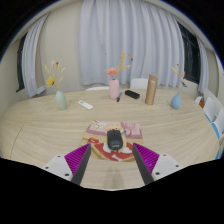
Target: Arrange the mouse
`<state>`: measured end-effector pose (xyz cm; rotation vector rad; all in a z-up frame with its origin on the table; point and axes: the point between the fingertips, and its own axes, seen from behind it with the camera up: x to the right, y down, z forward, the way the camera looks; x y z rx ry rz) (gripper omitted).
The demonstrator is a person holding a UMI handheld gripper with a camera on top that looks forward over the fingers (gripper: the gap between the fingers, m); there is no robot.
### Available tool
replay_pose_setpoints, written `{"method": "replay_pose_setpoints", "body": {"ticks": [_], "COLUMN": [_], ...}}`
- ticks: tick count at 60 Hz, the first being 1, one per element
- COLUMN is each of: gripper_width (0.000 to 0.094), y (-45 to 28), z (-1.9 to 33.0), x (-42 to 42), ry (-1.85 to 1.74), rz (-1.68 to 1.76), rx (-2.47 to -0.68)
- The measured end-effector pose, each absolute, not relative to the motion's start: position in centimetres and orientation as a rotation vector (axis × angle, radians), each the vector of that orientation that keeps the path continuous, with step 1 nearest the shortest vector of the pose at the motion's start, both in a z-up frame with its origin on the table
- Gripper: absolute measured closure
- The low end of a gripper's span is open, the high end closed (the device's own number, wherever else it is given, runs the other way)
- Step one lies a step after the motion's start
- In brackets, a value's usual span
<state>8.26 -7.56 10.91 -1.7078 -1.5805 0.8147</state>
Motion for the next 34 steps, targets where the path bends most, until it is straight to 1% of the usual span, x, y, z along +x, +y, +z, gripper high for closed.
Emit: {"method": "replay_pose_setpoints", "body": {"ticks": [16,22,28,34], "gripper_width": [0.0086,0.0086,0.0075,0.0076], "y": [-10.7,-11.7,-11.2,-11.1], "z": [9.3,8.3,7.2,7.3], "x": [20.6,22.9,24.1,24.3], "ry": [-1.612,-1.638,-1.625,-1.621], "rz": [0.745,0.75,0.708,0.708], "rx": [-1.749,-1.77,-1.791,-1.785]}}
